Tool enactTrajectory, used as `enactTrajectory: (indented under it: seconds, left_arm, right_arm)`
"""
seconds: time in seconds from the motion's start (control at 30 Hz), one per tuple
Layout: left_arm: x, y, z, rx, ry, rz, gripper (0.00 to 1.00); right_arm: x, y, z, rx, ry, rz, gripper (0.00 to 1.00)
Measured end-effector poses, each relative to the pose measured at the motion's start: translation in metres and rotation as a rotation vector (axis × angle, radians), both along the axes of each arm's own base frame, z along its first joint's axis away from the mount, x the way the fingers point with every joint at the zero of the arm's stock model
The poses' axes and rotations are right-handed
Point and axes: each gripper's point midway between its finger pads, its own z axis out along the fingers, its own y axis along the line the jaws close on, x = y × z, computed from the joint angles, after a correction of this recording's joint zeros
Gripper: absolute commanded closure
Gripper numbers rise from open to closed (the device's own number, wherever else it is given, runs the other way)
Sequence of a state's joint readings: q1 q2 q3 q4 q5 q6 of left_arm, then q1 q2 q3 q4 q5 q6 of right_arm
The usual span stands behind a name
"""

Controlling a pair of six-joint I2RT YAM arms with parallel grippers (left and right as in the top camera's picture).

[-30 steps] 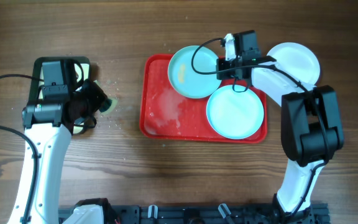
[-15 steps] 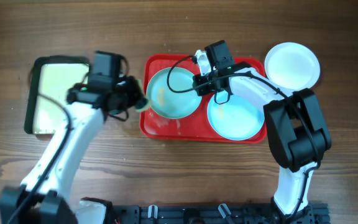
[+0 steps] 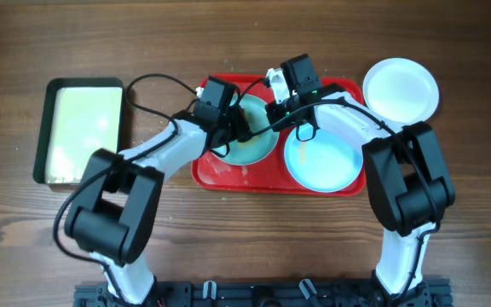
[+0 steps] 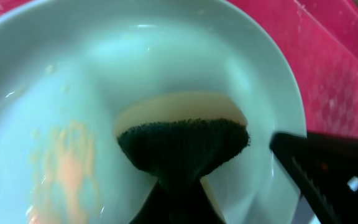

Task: Clean dirty plates on tray and stack at the side
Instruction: 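Grip the top light-blue plate with the right gripper, scrub with sponge, then lift the light-blue plate with the right gripper onto the white plate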

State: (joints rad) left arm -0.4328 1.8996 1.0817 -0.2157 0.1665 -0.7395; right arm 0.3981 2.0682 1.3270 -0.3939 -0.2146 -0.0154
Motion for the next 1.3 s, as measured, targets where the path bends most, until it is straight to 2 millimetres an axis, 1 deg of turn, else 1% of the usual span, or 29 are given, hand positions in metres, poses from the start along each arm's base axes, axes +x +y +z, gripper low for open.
enactTrajectory:
  seconds: [0.1, 0.17, 0.27, 0.3, 0.33, 0.37, 0.47, 0.53, 0.57, 0.6, 0.63, 0.7, 0.77, 0.83, 0.9, 0.97, 1.0, 1.03, 1.07, 1.1, 1.13, 1.23, 1.27, 1.3]
  left_arm:
    - [0.002, 0.002, -0.006, 0.014, 0.002, 0.015, 0.96]
    - [-0.001, 0.012, -0.009, 0.079, 0.019, 0.042, 0.96]
    - [-0.005, 0.037, -0.010, 0.204, 0.042, 0.098, 0.96]
    - [-0.010, 0.061, -0.009, 0.307, 0.051, 0.144, 0.96]
    - [-0.011, 0.066, -0.008, 0.328, 0.051, 0.153, 0.96]
    - [-0.013, 0.075, -0.006, 0.370, 0.051, 0.168, 0.96]
    - [-0.015, 0.086, 0.004, 0.406, 0.023, 0.193, 0.96]
    - [-0.008, 0.085, 0.013, 0.384, -0.014, 0.206, 0.96]
    - [0.002, 0.078, 0.017, 0.323, -0.043, 0.207, 0.96]
    - [0.006, 0.069, 0.018, 0.268, -0.051, 0.193, 0.96]
    - [0.008, 0.062, 0.019, 0.227, -0.053, 0.177, 0.96]
    - [0.008, 0.040, 0.021, 0.131, -0.050, 0.125, 0.96]
    - [0.001, 0.030, 0.009, 0.111, -0.010, 0.091, 0.96]
    - [-0.006, 0.024, -0.008, 0.114, 0.036, 0.067, 0.96]
    - [-0.008, 0.026, -0.009, 0.133, 0.041, 0.052, 0.96]
    - [-0.011, 0.035, -0.010, 0.188, 0.057, 0.048, 0.96]
    - [-0.016, 0.043, -0.010, 0.230, 0.073, 0.056, 0.96]
    - [-0.021, 0.056, -0.008, 0.281, 0.088, 0.073, 0.96]
    - [-0.027, 0.074, -0.006, 0.351, 0.105, 0.099, 0.96]
    - [-0.029, 0.084, -0.002, 0.378, 0.103, 0.113, 0.96]
    - [-0.028, 0.088, 0.003, 0.397, 0.089, 0.122, 0.96]
    - [-0.024, 0.106, 0.030, 0.430, 0.024, 0.174, 0.96]
    - [-0.018, 0.118, 0.052, 0.431, -0.032, 0.220, 0.96]
    - [-0.017, 0.120, 0.062, 0.421, -0.057, 0.233, 0.96]
  right_arm:
    - [0.000, 0.000, 0.000, -0.001, 0.002, -0.004, 0.96]
    - [0.000, 0.000, 0.000, -0.001, 0.003, -0.004, 0.96]
    - [0.000, -0.001, 0.000, -0.002, 0.003, -0.004, 0.96]
    - [0.000, -0.001, 0.000, -0.002, 0.004, -0.004, 0.96]
    - [-0.001, -0.001, 0.000, -0.003, 0.005, -0.004, 0.96]
    - [-0.001, 0.000, 0.000, -0.001, 0.007, -0.004, 0.96]
    - [-0.004, 0.004, 0.000, 0.004, 0.013, 0.002, 0.96]
    - [-0.004, 0.004, 0.000, 0.004, 0.013, 0.001, 0.96]
    - [-0.004, 0.004, 0.000, 0.004, 0.013, 0.001, 0.96]
    - [-0.004, 0.004, 0.000, 0.004, 0.013, 0.001, 0.96]
    - [-0.003, 0.004, 0.000, 0.004, 0.013, 0.001, 0.96]
    - [-0.003, 0.004, 0.000, 0.004, 0.012, 0.001, 0.96]
    - [-0.003, 0.004, 0.000, 0.004, 0.012, 0.001, 0.96]
    - [-0.003, 0.003, 0.000, 0.002, 0.012, -0.002, 0.96]
    - [-0.003, 0.003, 0.000, 0.002, 0.012, -0.002, 0.96]
    - [-0.003, 0.003, 0.000, 0.001, 0.012, -0.002, 0.96]
    - [-0.003, 0.003, 0.000, 0.001, 0.013, -0.002, 0.96]
    - [-0.003, 0.003, 0.000, 0.001, 0.013, -0.002, 0.96]
    - [-0.003, 0.003, 0.000, 0.001, 0.013, -0.002, 0.96]
    - [-0.004, 0.004, 0.000, 0.007, 0.016, 0.002, 0.96]
    - [-0.005, 0.006, 0.000, 0.006, 0.017, 0.008, 0.96]
    - [-0.006, 0.005, 0.001, -0.002, 0.016, 0.005, 0.96]
    - [-0.006, 0.004, 0.001, -0.009, 0.016, 0.002, 0.96]
    - [-0.006, 0.001, 0.003, -0.016, 0.014, -0.007, 0.96]
